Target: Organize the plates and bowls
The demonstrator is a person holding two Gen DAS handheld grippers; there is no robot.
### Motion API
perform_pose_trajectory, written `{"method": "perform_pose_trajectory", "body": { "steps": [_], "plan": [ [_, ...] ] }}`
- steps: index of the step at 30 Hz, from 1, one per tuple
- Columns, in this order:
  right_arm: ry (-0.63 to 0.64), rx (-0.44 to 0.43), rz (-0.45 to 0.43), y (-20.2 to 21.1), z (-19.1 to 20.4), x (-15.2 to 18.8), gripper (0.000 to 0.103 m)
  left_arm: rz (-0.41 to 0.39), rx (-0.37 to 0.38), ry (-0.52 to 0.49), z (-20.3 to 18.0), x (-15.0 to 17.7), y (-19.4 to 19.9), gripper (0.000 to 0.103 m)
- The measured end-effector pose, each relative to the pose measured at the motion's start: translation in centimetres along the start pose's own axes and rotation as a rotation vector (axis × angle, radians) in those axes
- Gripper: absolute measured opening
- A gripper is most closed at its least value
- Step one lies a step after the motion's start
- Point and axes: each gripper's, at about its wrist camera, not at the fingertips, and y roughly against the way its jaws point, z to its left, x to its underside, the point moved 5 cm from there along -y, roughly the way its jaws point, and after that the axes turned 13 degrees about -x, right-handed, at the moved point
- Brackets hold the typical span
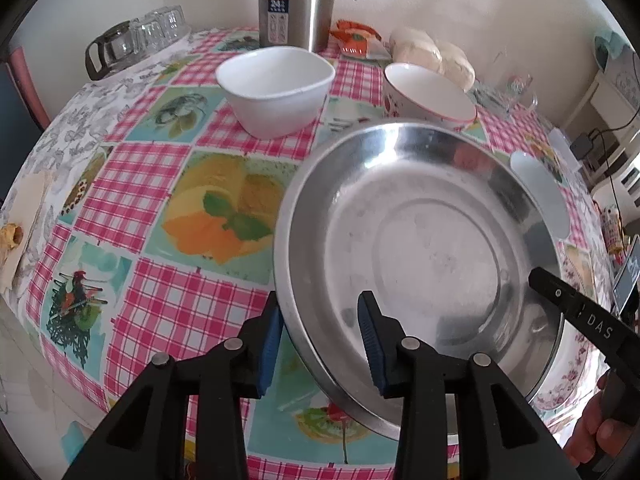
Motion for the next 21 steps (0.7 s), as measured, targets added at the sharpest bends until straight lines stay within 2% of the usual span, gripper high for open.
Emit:
{"method": "perform_pose_trajectory", "body": {
  "steps": [5,10,12,15,17,19,21],
  "plan": [
    [-0.004,0.023,-0.036,0.8,-0.2,-0.4,0.026,-0.058,-0.006,0.018,0.3,-0.5,1.0,0.04],
    [0.014,0.011,-0.058,1.2,0.1,-0.7,0.027,-0.108,-0.013,0.009,0.1,-0.8,1.7,0.055],
    [0.031,0.011,-0.061,1.2,0.4,-0.7,0.036,-0.12,-0.017,0.001,0.1,-0.9,1.8,0.062],
    [0.078,0.02,-0.076,1.4,1.2,-0.8,0.052,-0.127,-0.022,-0.004,0.1,-1.0,1.9,0.064],
    [0.103,0.02,-0.084,1.5,1.7,-0.9,0.056,-0.131,-0.024,-0.006,0.0,-1.0,1.9,0.066],
    [0.129,0.016,-0.089,1.5,2.2,-0.9,0.059,-0.139,-0.027,-0.012,-0.1,-1.0,2.0,0.075],
    [0.147,0.013,-0.089,1.5,2.6,-0.9,0.063,-0.157,-0.035,-0.019,-0.2,-1.1,2.3,0.078]
  ]
}}
